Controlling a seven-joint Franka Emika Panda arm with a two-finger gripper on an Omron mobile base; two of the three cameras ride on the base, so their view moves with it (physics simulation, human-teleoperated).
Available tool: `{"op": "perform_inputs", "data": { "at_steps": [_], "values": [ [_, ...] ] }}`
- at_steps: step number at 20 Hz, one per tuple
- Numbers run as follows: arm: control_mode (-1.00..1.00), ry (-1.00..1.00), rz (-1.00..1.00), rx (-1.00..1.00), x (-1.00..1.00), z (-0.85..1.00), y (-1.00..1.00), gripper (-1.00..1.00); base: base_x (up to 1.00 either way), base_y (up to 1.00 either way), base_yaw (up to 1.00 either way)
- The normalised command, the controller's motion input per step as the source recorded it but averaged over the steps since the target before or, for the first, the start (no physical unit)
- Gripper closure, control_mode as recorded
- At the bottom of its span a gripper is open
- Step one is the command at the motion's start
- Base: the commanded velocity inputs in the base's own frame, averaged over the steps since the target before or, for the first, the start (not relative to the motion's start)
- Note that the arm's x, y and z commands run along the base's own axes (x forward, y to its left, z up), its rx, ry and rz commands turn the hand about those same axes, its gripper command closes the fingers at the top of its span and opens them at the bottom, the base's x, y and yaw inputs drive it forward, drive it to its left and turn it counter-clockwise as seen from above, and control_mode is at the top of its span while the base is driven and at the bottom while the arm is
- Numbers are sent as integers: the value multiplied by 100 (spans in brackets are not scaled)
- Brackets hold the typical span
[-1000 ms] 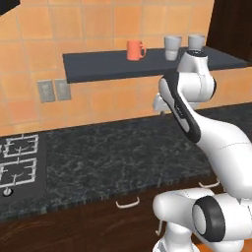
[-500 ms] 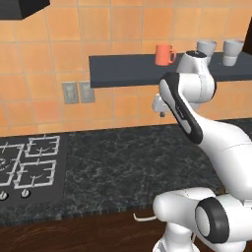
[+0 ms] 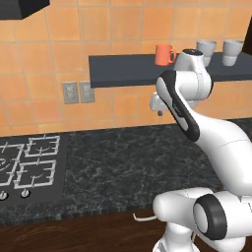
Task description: Gather all objects into one cabinet and sort the glasses and bowls to opposite sides.
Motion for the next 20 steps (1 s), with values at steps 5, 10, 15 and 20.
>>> {"op": "perform_inputs", "data": {
  "at_steps": [5,10,15,20],
  "values": [
    [100,0,0,0,0,0,0,-100,37,-2,0],
    [-100,-8,0,-2,4,20,0,-100,12,0,0],
    [-100,-16,0,-6,-7,53,0,-100,0,0,0],
    [-100,-6,0,-2,-25,73,0,-100,0,0,0]
  ]
}}
